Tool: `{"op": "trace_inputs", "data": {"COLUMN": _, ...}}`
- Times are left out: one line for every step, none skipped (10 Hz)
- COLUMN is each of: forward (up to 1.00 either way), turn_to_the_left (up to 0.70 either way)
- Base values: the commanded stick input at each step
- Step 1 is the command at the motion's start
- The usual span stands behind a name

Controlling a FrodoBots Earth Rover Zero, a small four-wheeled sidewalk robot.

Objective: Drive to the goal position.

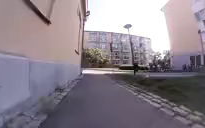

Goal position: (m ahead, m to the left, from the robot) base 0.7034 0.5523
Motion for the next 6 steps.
{"op": "trace_inputs", "data": {"forward": 0.6, "turn_to_the_left": 0.0}}
{"op": "trace_inputs", "data": {"forward": 0.6, "turn_to_the_left": 0.0}}
{"op": "trace_inputs", "data": {"forward": 0.6, "turn_to_the_left": 0.0}}
{"op": "trace_inputs", "data": {"forward": 0.6, "turn_to_the_left": 0.0}}
{"op": "trace_inputs", "data": {"forward": 0.6, "turn_to_the_left": 0.0}}
{"op": "trace_inputs", "data": {"forward": 0.6, "turn_to_the_left": 0.0}}
